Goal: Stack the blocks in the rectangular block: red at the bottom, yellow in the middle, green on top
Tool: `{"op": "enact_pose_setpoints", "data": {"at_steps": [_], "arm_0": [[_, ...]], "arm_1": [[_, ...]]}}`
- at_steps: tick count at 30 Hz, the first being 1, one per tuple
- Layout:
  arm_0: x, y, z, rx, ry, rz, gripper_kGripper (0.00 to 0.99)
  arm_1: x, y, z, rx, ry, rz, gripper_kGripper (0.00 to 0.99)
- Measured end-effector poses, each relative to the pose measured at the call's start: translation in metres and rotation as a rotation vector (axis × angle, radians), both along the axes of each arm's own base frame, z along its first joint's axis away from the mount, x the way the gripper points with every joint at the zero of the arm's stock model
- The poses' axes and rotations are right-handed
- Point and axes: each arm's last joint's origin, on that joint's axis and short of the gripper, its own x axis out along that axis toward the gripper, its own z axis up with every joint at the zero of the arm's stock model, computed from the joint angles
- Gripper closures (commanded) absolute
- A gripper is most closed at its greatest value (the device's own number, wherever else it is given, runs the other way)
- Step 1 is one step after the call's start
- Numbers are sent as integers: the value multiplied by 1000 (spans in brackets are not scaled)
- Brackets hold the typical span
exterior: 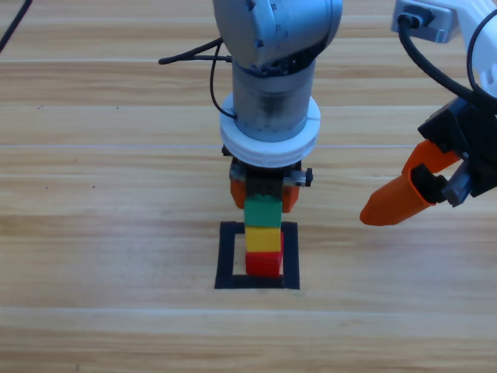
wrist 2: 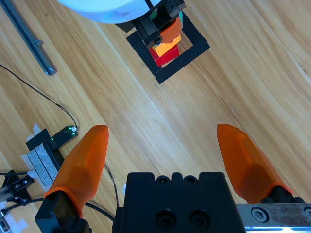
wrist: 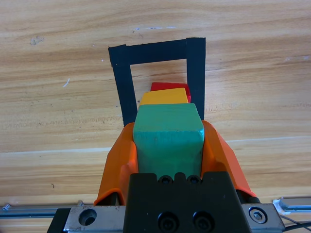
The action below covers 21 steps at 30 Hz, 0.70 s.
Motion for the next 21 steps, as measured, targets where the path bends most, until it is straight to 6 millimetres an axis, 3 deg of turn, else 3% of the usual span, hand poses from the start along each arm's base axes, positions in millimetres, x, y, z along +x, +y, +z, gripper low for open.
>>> {"op": "enact_pose_setpoints", "data": {"at_steps": [12, 13, 14, 15, 16, 17, 18, 21], "arm_0": [[0, 0, 0, 1, 1, 1, 990], [0, 0, 0, 1, 1, 1, 956], [0, 0, 0, 1, 1, 1, 878], [0, 0, -1, 1, 1, 1, 715], [0, 0, -1, 1, 1, 1, 522], [0, 0, -1, 1, 1, 1, 225], [0, 0, -1, 1, 1, 1, 39], [-1, -1, -1, 2, 1, -2, 0]], "arm_1": [[0, 0, 0, 0, 0, 0, 8], [0, 0, 0, -1, 1, 0, 8], [0, 0, 0, -1, 1, 0, 8], [0, 0, 0, -1, 1, 0, 8], [0, 0, 0, -1, 2, 0, 8], [0, 0, 0, -1, 2, 1, 8], [0, 0, 0, -1, 2, 1, 8], [0, 0, 0, -1, 2, 1, 8]]}}
